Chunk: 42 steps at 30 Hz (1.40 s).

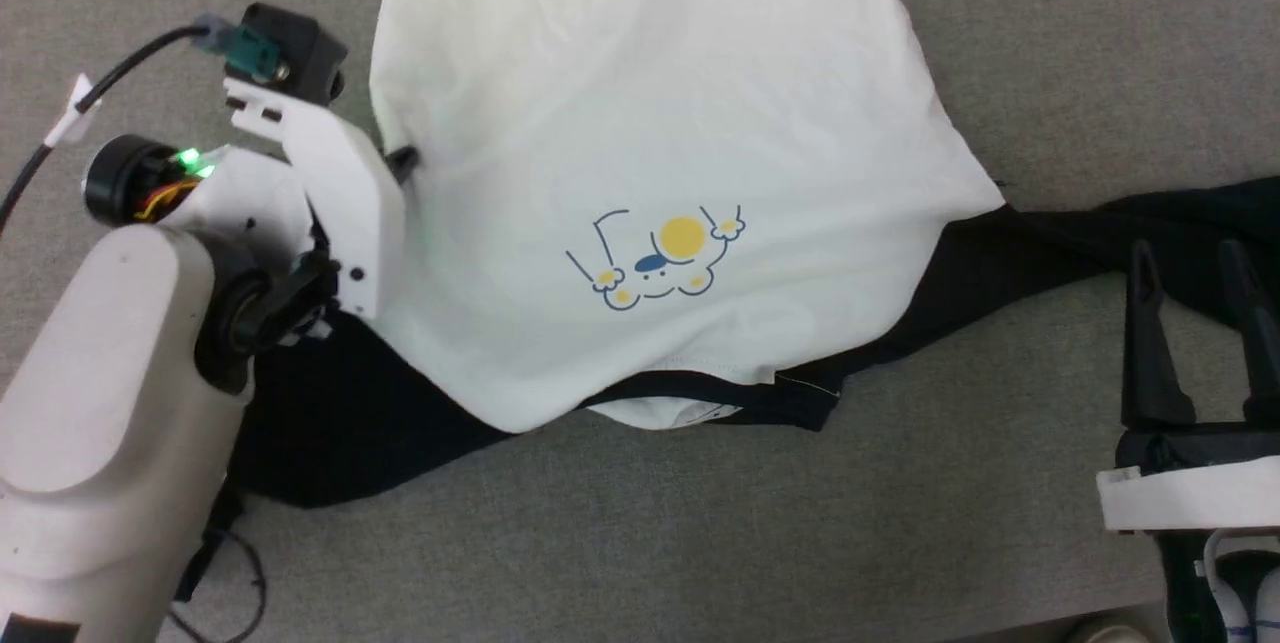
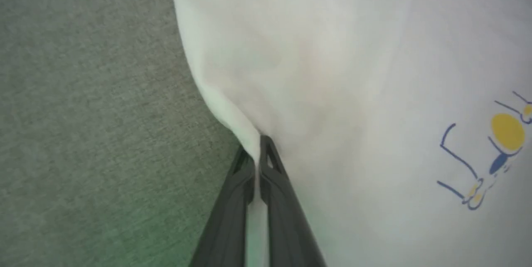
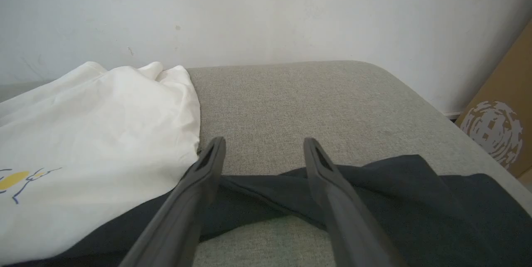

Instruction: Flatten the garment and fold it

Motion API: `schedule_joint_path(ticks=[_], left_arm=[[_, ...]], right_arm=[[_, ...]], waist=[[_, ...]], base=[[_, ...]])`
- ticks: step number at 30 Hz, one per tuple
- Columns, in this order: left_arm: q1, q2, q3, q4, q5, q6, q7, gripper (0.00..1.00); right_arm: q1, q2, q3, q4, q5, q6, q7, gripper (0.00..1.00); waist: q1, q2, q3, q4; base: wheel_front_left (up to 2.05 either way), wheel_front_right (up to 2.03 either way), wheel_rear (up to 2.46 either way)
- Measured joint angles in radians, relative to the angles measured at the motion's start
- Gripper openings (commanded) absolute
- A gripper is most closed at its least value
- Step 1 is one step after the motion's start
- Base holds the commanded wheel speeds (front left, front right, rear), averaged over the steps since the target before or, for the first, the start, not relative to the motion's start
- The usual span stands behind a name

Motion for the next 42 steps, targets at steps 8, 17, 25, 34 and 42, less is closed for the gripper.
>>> schedule_joint_path(ticks=[8,17,25,34,42], left_arm=[[-0.16,-0.029,0.041,-0.023,0.025,-0.004,-0.093,0.0],[-0.279,-0.017,0.061,0.109,0.158,0.043,-0.274,0.0],[-0.276,-0.072,0.058,0.215,0.169,0.063,-0.42,1.0],[-0.215,-0.133,0.093,0.055,0.112,0.036,-0.645,1.0],[0.237,-0.132,0.117,-0.301,0.128,0.126,-0.824,1.0]], right_arm=[[-0.033,0.0,0.003,-0.026,-0.003,0.0,0.009,1.0],[-0.07,0.0,0.025,-0.022,-0.003,0.0,0.006,1.0],[-0.083,0.0,0.017,-0.004,-0.009,0.0,-0.001,1.0],[-0.07,-0.001,0.011,-0.003,-0.024,0.0,0.007,1.0],[0.014,0.0,0.001,-0.001,-0.023,0.0,0.029,1.0]], waist=[[0.0,0.0,0.043,0.017],[0.0001,-0.0001,0.12,0.007],[0.0,0.0,0.137,0.005],[-0.0002,0.0,0.048,0.038],[-0.0004,0.0,-0.084,0.07]], base=[[0.0,0.0,0.0],[0.0,0.0,0.0],[0.0,0.0,0.0],[0.0,0.0,0.0],[0.0,0.0,0.0]])
